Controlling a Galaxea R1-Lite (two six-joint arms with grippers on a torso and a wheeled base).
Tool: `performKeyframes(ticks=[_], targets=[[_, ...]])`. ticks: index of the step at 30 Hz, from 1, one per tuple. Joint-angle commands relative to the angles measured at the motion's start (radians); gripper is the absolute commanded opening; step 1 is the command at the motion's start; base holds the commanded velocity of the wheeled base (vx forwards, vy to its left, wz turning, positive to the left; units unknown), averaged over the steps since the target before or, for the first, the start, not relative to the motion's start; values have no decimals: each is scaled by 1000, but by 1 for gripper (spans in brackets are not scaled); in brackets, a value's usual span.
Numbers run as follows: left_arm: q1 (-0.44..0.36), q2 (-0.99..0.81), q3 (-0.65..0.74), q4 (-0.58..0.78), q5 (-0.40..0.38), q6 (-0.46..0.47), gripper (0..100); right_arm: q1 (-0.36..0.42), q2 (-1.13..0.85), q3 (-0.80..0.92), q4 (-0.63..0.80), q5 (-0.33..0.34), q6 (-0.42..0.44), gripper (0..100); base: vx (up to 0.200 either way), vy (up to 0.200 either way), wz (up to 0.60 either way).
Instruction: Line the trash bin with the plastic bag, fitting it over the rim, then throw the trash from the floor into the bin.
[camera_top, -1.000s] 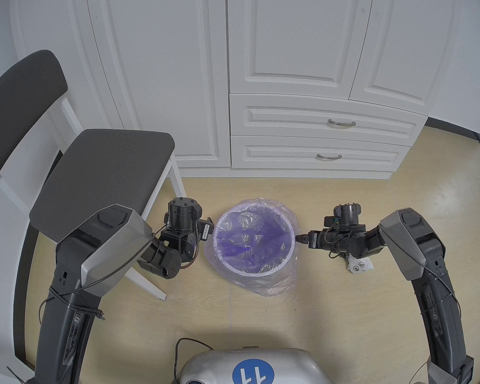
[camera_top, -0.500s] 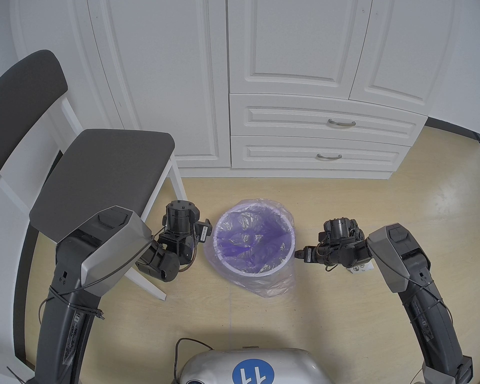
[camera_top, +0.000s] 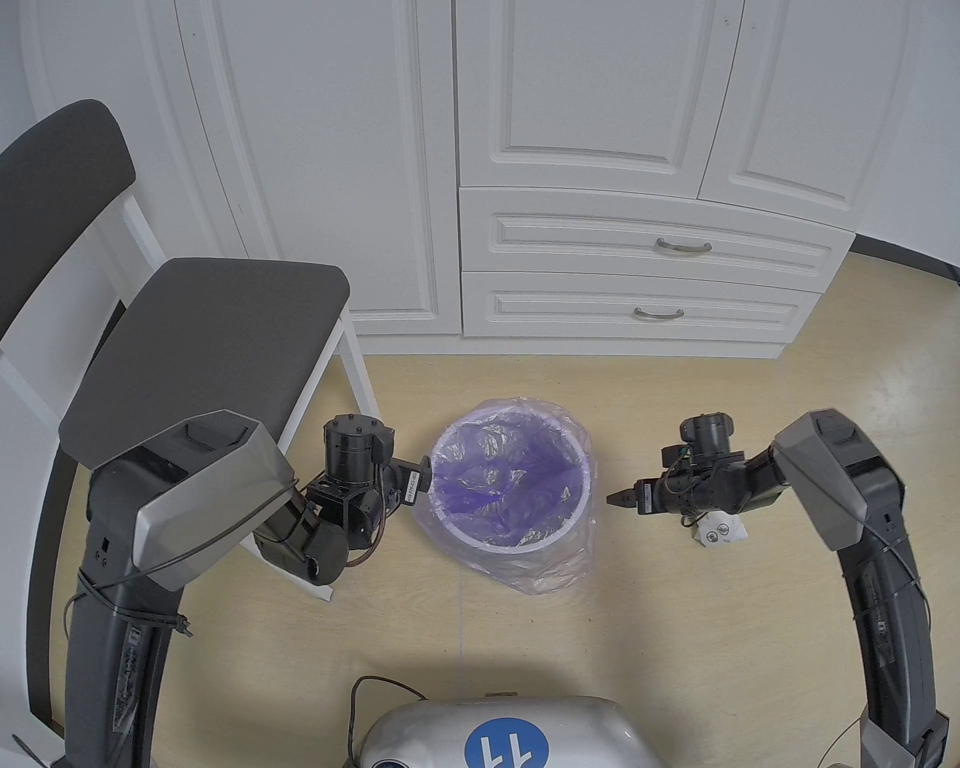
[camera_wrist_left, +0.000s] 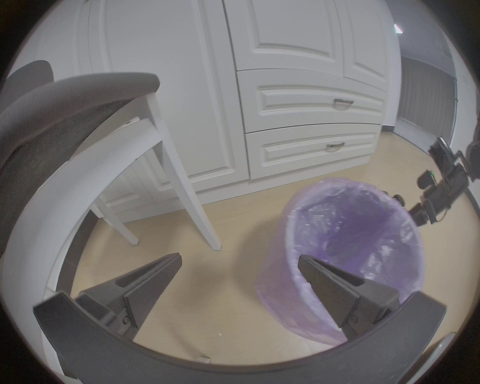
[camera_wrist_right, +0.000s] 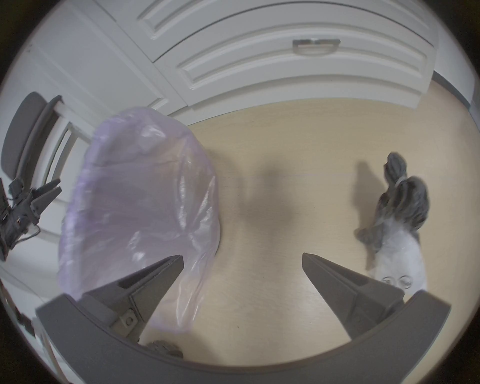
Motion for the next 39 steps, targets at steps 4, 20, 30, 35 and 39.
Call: performKeyframes(ticks=[4,20,30,35,39], targets=[[-65,-340,385,-83,-178,-40,100,-103,-558,710,-316,73,-276,100,0,0,0],[-91,-877,709,8,-244,-215,100,-169,-1086,1309,-414,-96,-224,100,0,0,0],[0,-1222,899,8,-249,-223,100,-177,-1485,1440,-378,-144,-208,100,0,0,0],[132,-1339,893,46,-253,-224,100,-172,-1652,1382,-285,-157,-210,100,0,0,0],[170,-1382,860,80,-256,-223,100,-160,-1752,1327,-187,-157,-210,100,0,0,0]])
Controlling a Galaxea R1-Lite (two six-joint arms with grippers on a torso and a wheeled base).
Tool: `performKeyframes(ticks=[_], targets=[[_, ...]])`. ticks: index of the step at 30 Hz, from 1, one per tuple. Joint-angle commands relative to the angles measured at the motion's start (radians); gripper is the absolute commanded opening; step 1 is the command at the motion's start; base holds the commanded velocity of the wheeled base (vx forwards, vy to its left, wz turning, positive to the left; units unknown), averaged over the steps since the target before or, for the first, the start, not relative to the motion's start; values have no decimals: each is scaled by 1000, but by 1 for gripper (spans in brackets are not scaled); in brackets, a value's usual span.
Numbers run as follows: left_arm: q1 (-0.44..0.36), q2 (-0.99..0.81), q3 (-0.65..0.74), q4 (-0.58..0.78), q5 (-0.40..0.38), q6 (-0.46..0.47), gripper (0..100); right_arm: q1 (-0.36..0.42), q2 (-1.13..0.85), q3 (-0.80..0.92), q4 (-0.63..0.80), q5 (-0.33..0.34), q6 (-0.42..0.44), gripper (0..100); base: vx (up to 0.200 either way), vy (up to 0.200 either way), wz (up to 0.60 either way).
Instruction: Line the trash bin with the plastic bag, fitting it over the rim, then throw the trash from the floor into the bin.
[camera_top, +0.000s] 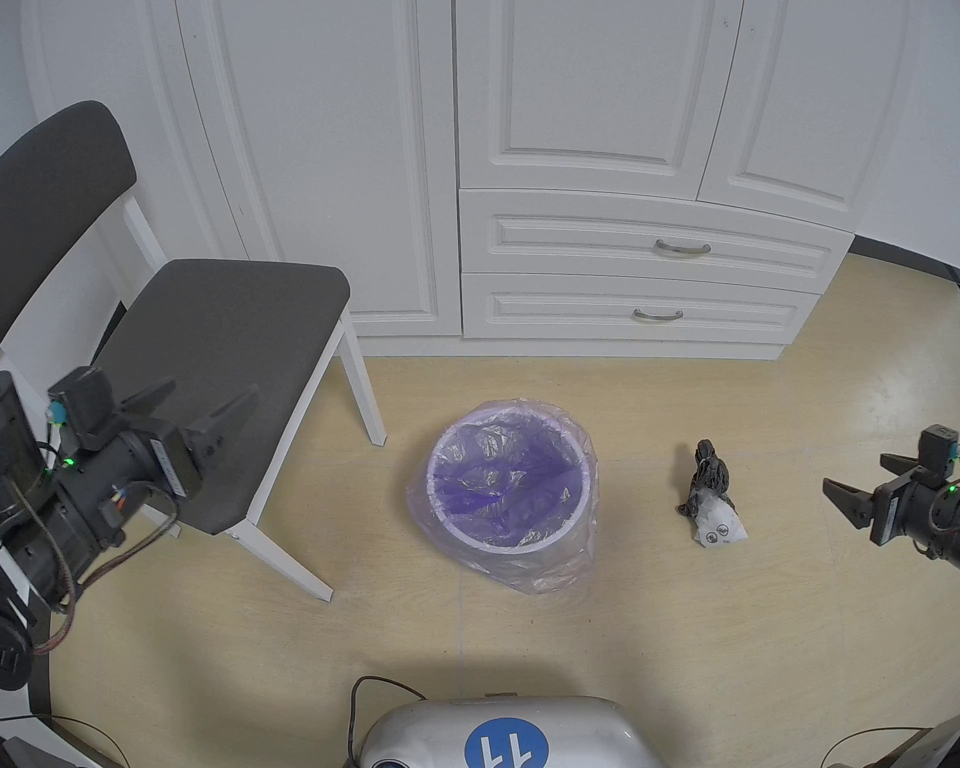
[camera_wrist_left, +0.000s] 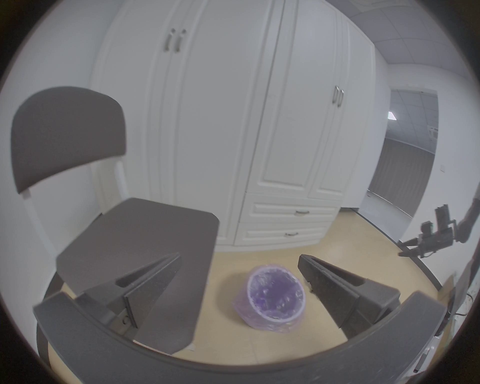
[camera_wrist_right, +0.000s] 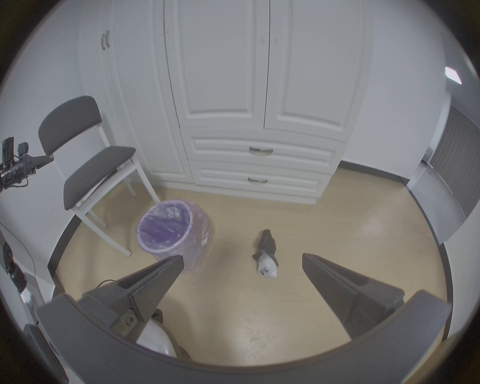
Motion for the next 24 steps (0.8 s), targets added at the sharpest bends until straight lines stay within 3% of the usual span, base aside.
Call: performKeyframes(ticks=[1,7,14,20,24], targets=[[104,-188,-21,62,-17,-4,100,37,-280,-77,139,-9,0,100,0,0,0],[104,-193,-39,73,-45,-4,100,87,-298,-94,185,-15,2,100,0,0,0],[104,-190,-13,15,-137,-30,100,90,-85,-99,170,-15,26,100,0,0,0],[103,-153,-4,-94,-152,-53,100,88,96,-151,170,-15,163,100,0,0,0],[101,-118,33,-188,-161,-86,100,85,214,-203,165,-29,282,100,-200,0,0]])
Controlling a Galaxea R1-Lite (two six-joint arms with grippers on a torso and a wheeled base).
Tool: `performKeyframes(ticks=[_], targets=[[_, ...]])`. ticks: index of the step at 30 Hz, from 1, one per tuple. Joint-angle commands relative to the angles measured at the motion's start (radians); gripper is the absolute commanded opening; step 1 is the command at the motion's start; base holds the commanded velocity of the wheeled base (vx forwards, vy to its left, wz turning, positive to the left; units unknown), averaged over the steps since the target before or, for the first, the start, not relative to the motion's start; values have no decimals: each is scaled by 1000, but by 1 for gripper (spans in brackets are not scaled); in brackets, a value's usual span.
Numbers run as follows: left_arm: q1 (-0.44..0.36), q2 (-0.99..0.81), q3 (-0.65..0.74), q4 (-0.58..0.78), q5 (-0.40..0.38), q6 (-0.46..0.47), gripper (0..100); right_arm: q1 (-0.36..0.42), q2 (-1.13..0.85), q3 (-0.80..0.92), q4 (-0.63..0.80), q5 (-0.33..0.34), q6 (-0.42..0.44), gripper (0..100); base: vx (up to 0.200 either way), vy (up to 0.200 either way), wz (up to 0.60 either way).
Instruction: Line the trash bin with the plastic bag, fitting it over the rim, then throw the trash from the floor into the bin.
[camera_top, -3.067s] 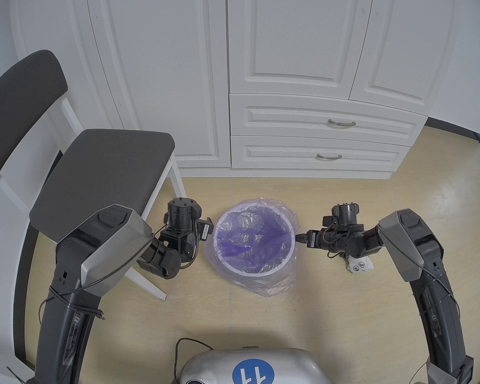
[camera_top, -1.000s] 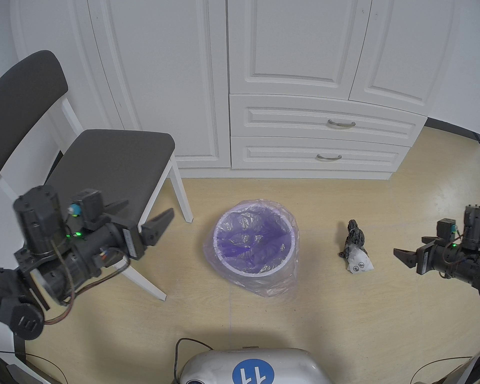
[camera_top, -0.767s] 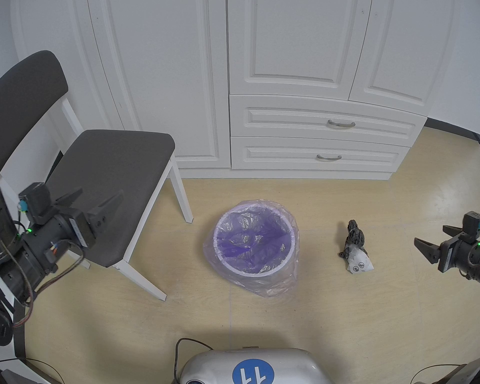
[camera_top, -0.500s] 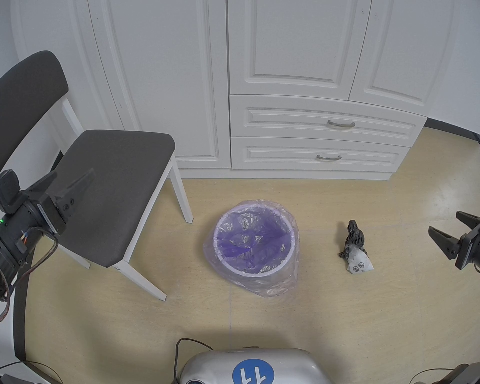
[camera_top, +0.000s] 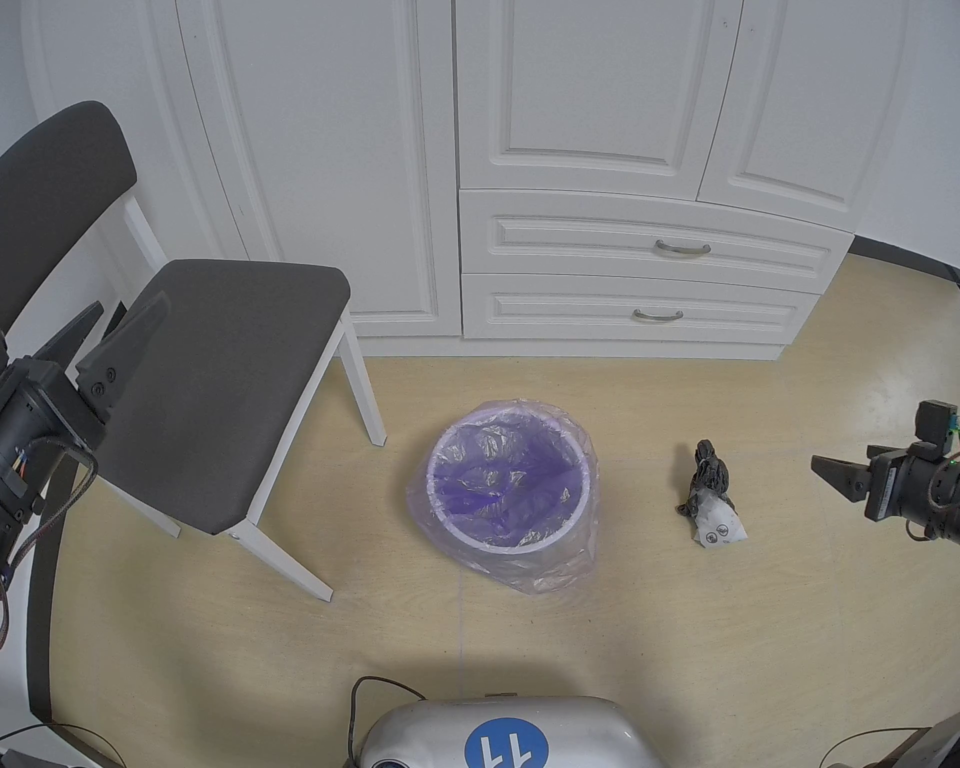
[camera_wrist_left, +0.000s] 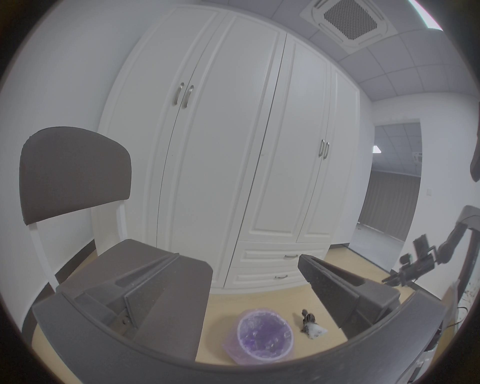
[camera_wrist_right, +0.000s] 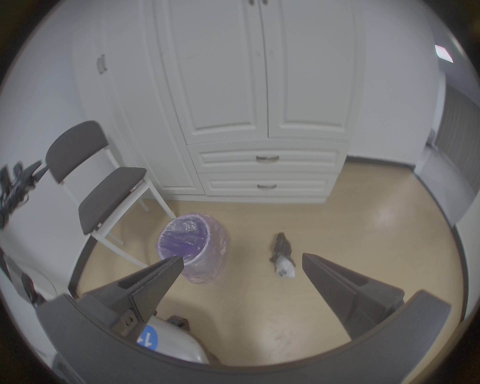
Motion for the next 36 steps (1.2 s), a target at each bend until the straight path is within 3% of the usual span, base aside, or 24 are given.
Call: performKeyframes(ticks=[1,7,13,15,16,18,28,35,36], targets=[[5,75,44,-116,-29,-29,100,-4,248,-78,-12,-20,123,100,0,0,0],[37,171,48,-182,-49,14,100,-11,475,-132,-142,-72,129,100,0,0,0],[112,260,48,-254,-49,66,100,-53,814,-409,-211,-72,107,100,0,0,0],[169,277,47,-293,-49,114,100,-90,999,-621,-160,-72,97,100,0,0,0],[169,277,47,-293,-49,114,100,-90,999,-621,-160,-72,97,100,0,0,0],[198,280,19,-288,-49,129,100,-107,1157,-825,-29,-72,100,100,0,0,0],[199,273,16,-300,-48,137,100,-184,1653,-1445,99,-72,118,100,0,0,0],[201,273,34,-406,-51,132,100,-199,1752,-1487,77,-74,189,100,0,0,0],[213,282,37,-475,-51,134,100,-190,1766,-1487,19,-63,195,100,0,0,0]])
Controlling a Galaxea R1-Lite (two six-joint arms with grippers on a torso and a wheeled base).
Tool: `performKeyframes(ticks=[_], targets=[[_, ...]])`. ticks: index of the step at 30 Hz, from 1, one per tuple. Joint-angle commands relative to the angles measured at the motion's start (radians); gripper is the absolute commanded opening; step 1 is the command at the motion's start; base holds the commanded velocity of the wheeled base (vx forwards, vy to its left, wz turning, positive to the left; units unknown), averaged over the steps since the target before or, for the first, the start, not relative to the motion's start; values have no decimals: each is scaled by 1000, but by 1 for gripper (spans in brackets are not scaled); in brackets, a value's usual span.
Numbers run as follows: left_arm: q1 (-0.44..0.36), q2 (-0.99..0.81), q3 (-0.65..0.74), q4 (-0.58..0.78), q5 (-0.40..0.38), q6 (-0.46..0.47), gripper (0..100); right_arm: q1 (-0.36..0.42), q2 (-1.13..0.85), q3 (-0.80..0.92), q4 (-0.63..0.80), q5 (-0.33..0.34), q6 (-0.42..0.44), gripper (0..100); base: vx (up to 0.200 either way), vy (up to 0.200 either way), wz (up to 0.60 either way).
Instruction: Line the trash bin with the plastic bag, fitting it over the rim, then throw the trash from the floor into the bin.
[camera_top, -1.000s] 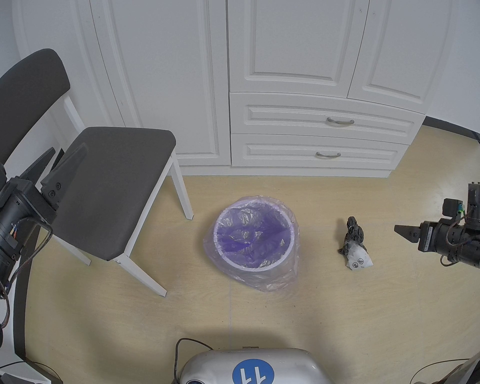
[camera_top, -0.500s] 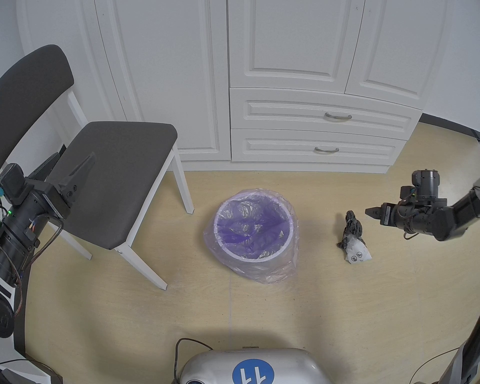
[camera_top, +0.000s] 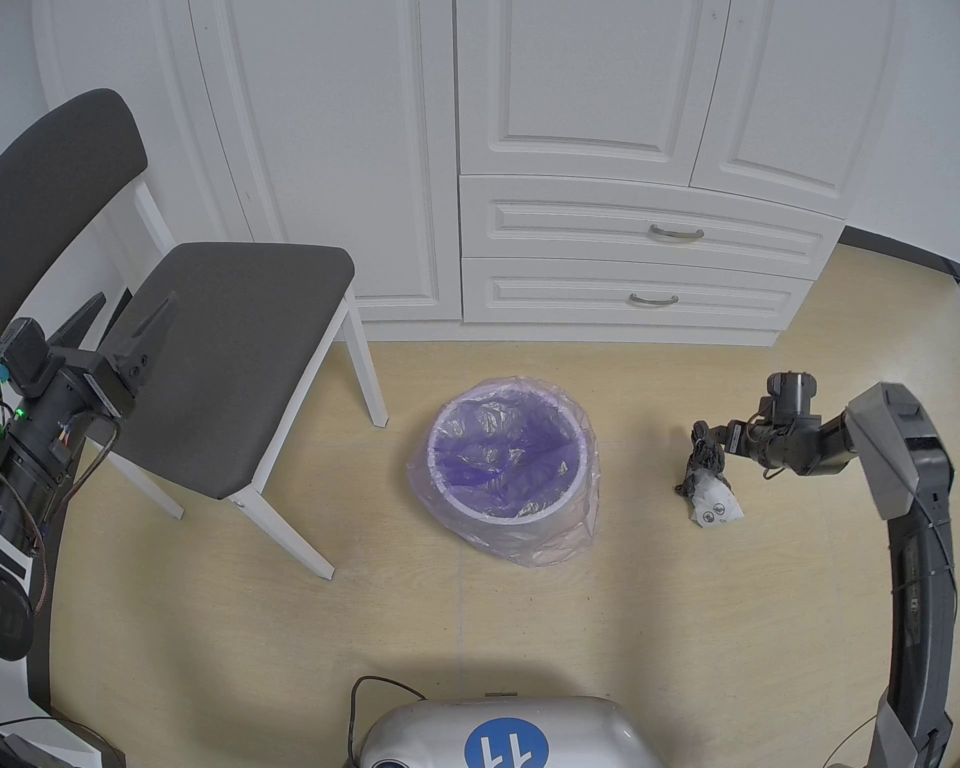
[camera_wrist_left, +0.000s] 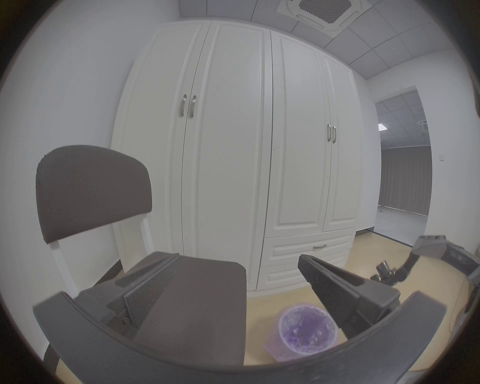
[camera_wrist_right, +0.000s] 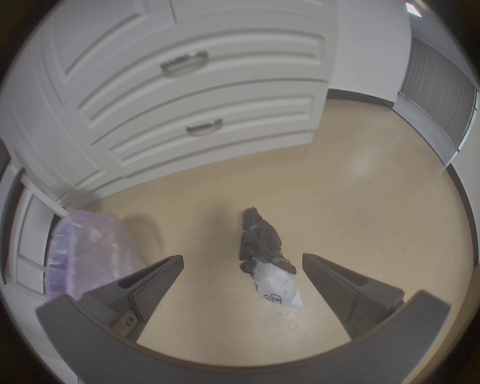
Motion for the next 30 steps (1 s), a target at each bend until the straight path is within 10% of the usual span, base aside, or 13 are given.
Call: performKeyframes(ticks=[1,30], targets=[[38,27,14,-163,-3,16,100,-42,375,-257,-22,2,51,100,0,0,0],[75,26,6,-189,-20,13,100,-20,417,-257,-261,34,122,100,62,0,0]])
